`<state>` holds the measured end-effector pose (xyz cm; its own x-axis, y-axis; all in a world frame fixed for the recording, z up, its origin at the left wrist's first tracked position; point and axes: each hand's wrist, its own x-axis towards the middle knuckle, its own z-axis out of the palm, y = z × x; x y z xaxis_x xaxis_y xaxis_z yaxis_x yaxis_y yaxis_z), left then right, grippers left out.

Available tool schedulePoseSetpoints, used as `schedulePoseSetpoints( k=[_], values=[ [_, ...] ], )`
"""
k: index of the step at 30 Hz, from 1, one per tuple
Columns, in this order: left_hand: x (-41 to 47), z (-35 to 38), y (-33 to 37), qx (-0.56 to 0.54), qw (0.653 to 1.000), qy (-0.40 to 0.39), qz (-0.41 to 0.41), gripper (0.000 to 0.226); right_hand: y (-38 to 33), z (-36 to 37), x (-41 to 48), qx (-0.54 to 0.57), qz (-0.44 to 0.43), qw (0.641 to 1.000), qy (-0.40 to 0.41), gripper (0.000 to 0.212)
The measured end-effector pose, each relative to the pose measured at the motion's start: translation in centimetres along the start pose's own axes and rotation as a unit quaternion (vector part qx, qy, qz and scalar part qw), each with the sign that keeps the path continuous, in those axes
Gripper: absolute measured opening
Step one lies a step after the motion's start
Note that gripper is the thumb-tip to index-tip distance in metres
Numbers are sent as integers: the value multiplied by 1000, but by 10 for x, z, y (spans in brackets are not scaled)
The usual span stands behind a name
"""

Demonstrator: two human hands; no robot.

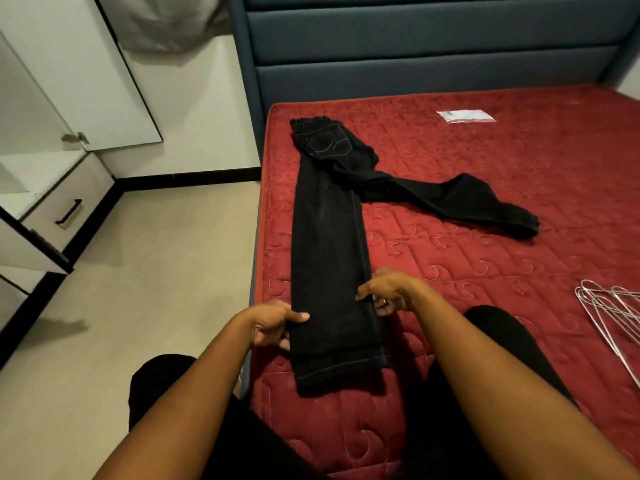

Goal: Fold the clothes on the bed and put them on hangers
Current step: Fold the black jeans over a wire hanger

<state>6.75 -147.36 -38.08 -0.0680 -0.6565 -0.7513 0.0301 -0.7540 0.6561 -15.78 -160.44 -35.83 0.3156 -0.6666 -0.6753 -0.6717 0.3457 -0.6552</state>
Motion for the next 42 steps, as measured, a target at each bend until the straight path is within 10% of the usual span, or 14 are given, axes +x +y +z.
schedulePoseSetpoints(
  k=[7,11,16,23,28,32,35,37,39,42],
  values=[
    [1,1,49,318,919,-11,-232,56,4,-19,18,-213,75,969,-100,11],
    [17,11,93,398,894,199,-49,46,-16,-65,28,-209,10,975,73,24],
    [67,27,144,437,857,231,145,31,-29,-131,49,-215,-27,951,219,32],
    [140,22,184,473,835,200,196,20,-42,-203,116,-198,-58,902,378,47],
    [184,9,195,558,782,218,172,22,-58,-217,169,-333,-26,879,339,78],
    [200,0,208,386,877,223,180,21,-68,-206,173,-382,-98,853,341,33],
    [210,-1,216,195,928,235,212,26,-81,-190,161,-319,-146,935,49,15],
    [217,1,215,151,936,239,208,29,-86,-188,158,-236,-169,957,-25,25],
    [225,2,208,162,934,246,201,28,-87,-199,176,-240,-248,925,160,36],
    [226,2,198,230,910,269,217,24,-84,-216,198,-398,-134,874,245,118]
  ],
)
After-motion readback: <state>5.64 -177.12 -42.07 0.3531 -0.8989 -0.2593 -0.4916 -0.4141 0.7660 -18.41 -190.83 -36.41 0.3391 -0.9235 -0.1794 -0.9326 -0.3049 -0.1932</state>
